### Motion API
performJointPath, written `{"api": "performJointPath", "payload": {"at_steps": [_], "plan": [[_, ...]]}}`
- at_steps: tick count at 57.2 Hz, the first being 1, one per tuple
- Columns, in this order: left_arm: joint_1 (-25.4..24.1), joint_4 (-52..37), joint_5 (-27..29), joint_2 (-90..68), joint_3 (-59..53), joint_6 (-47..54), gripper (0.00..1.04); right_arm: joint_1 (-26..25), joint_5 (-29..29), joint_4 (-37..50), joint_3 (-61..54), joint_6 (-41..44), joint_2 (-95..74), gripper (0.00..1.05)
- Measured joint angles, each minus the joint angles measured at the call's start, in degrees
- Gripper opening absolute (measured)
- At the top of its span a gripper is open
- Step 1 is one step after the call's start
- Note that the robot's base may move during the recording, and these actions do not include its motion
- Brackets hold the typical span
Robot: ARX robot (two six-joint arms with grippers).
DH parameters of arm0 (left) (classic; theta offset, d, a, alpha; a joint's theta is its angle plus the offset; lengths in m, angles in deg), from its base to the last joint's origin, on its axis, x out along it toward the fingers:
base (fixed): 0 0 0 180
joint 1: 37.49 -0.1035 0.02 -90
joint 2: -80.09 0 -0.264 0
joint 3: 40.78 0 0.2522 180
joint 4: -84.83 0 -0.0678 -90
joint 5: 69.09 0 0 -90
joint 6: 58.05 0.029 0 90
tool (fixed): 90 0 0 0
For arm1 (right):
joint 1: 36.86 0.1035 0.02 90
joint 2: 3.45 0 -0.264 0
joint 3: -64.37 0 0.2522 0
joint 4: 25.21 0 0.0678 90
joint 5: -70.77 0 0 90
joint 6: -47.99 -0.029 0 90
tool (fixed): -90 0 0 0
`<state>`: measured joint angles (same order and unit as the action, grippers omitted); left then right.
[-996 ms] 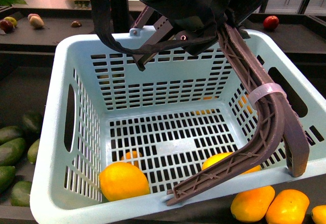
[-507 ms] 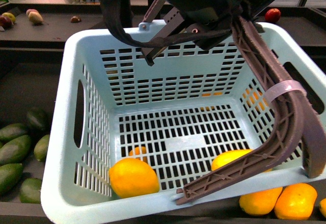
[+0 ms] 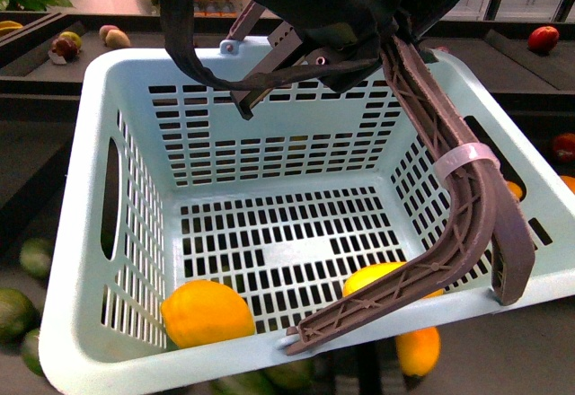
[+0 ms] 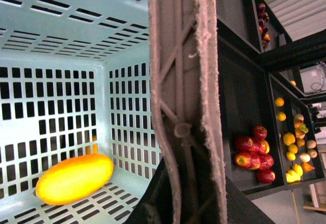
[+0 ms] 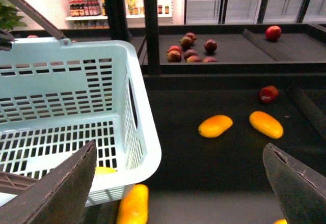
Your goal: Pick lemon and mango into basket
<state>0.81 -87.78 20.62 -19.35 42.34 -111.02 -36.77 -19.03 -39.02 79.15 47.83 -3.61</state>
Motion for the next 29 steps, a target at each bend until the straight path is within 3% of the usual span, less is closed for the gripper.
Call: {"api": "performJointPath", "payload": {"at_steps": [29], "plan": [[-0.07,0.0,-0.15,0.0,0.0,-0.09,0.05,-0.02,-0.15,-0.02,0.0,0.0,0.0,0.96]]}}
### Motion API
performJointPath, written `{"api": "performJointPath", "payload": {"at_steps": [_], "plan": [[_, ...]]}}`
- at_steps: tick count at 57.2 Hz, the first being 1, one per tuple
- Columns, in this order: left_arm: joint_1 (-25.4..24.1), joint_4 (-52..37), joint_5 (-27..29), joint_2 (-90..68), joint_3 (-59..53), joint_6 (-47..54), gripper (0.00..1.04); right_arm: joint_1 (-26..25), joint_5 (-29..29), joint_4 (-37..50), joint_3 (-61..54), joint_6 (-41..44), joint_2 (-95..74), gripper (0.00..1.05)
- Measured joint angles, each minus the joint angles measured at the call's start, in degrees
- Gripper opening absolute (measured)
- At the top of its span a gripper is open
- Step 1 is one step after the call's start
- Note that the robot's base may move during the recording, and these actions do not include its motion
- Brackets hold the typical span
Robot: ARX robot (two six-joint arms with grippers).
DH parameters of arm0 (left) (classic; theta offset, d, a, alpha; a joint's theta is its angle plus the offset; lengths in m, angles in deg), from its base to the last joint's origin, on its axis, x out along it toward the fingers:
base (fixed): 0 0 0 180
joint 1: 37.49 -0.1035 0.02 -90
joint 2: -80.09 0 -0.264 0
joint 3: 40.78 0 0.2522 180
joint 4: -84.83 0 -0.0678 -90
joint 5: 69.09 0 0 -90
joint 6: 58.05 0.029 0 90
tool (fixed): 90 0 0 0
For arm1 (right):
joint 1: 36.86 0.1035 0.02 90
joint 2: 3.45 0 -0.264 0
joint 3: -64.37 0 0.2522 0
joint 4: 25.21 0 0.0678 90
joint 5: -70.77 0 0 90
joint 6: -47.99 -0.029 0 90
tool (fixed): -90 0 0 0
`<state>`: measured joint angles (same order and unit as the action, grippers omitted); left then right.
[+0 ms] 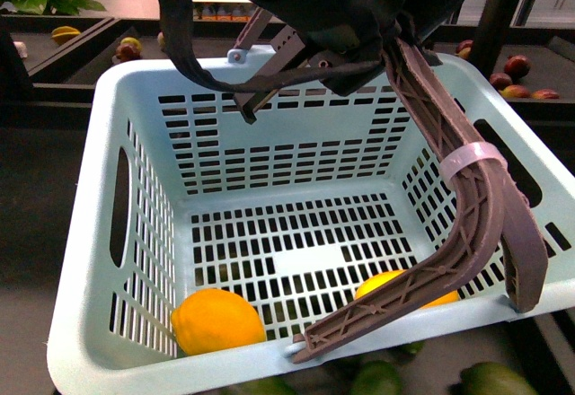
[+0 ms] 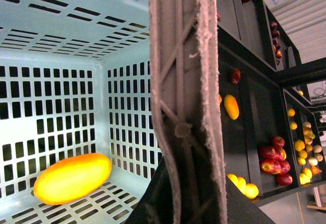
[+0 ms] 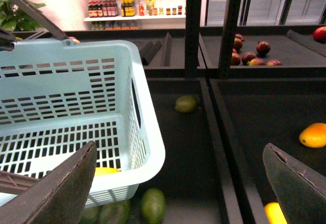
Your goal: Pick lemon and mango into basket
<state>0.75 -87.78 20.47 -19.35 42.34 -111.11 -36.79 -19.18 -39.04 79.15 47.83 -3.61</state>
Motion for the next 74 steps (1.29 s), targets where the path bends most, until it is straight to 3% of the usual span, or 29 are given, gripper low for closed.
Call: {"api": "performJointPath", "payload": {"at_steps": [40,48,52,60,74], "plan": [[-0.81,0.02,0.9,0.11,-0.02,1.09,0.05,-0.07,-0.24,0.0,-0.02,0.0,-0.02,0.96],[-0.31,21.2,20.26,-4.31,10.8,-7.58,0.05,-0.07,-0.2,0.0,-0.02,0.0,-0.02,0.96],[-2.43,24.0,23.52,-7.26,14.58,-12.31,0.05,-0.07,0.09,0.0,-0.02,0.0,-0.02,0.96],[-8.79,23.19,25.77,-12.79,20.7,-12.57,0.05,-0.07,0.09,0.0,-0.02,0.0,-0.02,0.96],[-18.84,19.76,23.89,-21.77,31.74,-13.25,0.05,-0.07,-0.04,0.0,-0.02,0.0,-0.02,0.96]]}}
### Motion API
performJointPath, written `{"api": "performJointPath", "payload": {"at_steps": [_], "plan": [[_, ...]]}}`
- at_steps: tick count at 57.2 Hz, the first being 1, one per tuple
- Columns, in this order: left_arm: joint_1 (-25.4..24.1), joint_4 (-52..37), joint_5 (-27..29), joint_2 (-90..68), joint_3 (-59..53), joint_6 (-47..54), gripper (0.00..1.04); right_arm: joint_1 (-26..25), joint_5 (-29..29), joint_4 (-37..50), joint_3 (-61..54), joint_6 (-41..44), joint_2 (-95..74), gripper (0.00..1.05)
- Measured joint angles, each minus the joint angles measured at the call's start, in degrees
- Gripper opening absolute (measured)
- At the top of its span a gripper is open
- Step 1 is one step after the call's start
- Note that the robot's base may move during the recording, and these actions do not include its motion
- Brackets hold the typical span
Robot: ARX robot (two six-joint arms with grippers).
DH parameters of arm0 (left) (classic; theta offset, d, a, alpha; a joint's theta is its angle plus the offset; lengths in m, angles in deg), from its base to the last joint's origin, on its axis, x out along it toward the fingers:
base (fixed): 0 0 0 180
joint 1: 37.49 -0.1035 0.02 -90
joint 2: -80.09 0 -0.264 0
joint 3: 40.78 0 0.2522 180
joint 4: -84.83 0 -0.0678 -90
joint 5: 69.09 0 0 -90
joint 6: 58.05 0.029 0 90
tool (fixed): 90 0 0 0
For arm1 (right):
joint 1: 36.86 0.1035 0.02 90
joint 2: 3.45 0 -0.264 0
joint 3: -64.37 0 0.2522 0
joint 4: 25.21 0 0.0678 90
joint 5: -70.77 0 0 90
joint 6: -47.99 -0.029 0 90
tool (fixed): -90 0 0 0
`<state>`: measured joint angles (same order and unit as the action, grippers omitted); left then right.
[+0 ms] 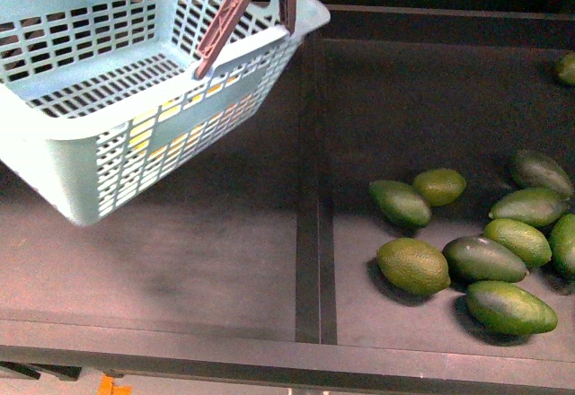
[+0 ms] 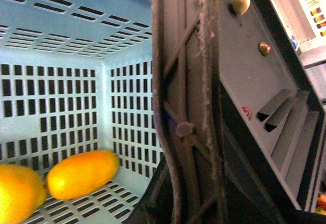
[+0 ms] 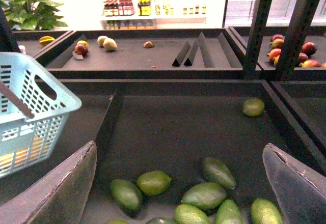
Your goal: Pick lemon and mango into basket
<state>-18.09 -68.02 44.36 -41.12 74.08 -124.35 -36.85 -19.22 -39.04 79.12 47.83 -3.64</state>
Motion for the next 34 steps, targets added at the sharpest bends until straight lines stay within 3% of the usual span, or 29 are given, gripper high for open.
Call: {"api": "performJointPath", "payload": {"at_steps": [21,34], "plan": [[-4.02,-5.46,-4.37,-13.25,6.47,-10.25,0.05,0.0,0.04,0.0,0.0,0.0,0.02,0.96],[-4.66,-12.72,-2.4,-11.78,-2.67,-14.75,0.05,0.0,0.0,0.0,0.0,0.0,0.02,0.96]]}}
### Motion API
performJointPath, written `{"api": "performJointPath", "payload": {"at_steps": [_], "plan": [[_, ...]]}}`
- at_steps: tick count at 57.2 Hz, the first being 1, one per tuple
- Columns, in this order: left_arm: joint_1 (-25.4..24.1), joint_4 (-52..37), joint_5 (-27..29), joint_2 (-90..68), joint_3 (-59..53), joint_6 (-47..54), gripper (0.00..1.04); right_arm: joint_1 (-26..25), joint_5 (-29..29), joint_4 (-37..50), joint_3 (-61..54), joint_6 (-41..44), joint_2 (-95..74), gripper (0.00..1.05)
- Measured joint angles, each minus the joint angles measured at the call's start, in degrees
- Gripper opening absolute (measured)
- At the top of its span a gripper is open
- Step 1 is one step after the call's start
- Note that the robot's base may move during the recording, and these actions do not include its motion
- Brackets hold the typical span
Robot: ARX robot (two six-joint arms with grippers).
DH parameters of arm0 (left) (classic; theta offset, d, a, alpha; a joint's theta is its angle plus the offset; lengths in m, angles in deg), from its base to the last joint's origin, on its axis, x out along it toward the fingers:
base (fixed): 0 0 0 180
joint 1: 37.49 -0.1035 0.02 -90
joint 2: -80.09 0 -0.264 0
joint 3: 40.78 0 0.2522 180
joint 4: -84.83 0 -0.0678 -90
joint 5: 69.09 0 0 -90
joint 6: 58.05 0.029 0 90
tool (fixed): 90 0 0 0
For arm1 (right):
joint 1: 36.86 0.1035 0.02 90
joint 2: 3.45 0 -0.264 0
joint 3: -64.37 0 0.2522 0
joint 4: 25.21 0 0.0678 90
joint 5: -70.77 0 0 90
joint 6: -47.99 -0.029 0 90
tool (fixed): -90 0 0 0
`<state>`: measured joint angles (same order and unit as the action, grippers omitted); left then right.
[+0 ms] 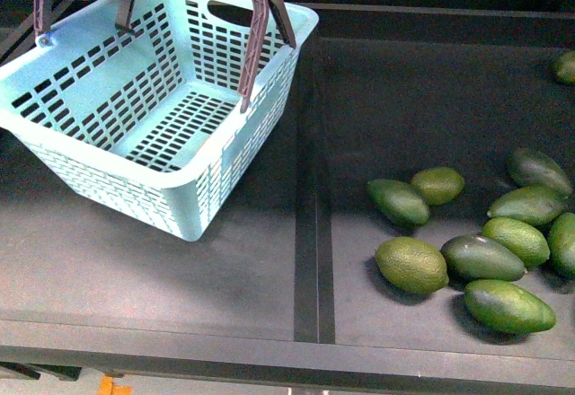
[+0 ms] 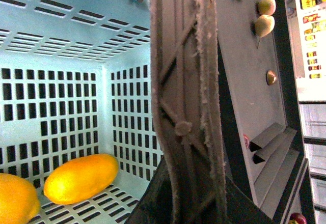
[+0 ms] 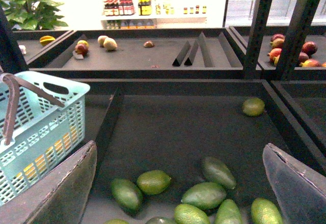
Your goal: Pick lemon and mango into basket
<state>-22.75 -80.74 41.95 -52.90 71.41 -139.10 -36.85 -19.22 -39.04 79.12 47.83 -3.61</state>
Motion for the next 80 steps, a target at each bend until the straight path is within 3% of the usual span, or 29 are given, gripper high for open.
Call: {"api": "performJointPath", "payload": {"at_steps": [11,27,36,41,44,45,47,51,58,63,70,80], "plan": [[0.04,-2.05,1.29,3.8,-7.65,-4.17,0.07,0.0,0.02,0.0,0.0,0.0,0.0,0.96],[0.48,4.02,6.64,8.22,-12.22,-6.78,0.58,0.0,0.02,0.0,0.0,0.0,0.0,0.96],[0.55,12.37,11.26,16.87,-17.16,-7.19,0.88,0.0,0.02,0.0,0.0,0.0,0.0,0.96],[0.9,15.8,13.51,22.71,-21.9,-7.76,0.99,0.0,0.0,0.0,0.0,0.0,0.0,0.96],[1.4,16.39,13.66,26.03,-24.87,-7.58,0.97,0.0,0.02,0.0,0.0,0.0,0.0,0.96],[1.4,12.92,11.39,27.58,-27.3,-3.69,0.95,0.0,0.0,0.0,0.0,0.0,0.0,0.96],[1.22,3.21,6.32,30.01,-32.22,1.4,0.9,0.0,-0.04,0.0,0.0,0.0,0.0,0.96],[0.33,-23.63,-4.87,34.91,-45.42,25.31,0.76,0.0,-0.02,0.0,0.0,0.0,0.0,0.96],[-2.43,-53.44,-9.4,41.42,-62.18,59.93,0.51,0.0,0.11,0.0,0.0,0.0,0.0,0.96],[-4.9,-58.53,-11.02,47.47,-70.05,74.05,0.3,0.0,0.09,0.0,0.0,0.0,0.0,0.96],[-6.56,-58.97,-13.27,52.61,-77.29,78.53,0.05,0.0,0.11,0.0,0.0,0.0,0.0,0.96],[-8.63,-58.64,-15.19,60.5,-84.15,79.87,0.04,0.0,0.09,0.0,0.0,0.0,0.0,0.96]]}}
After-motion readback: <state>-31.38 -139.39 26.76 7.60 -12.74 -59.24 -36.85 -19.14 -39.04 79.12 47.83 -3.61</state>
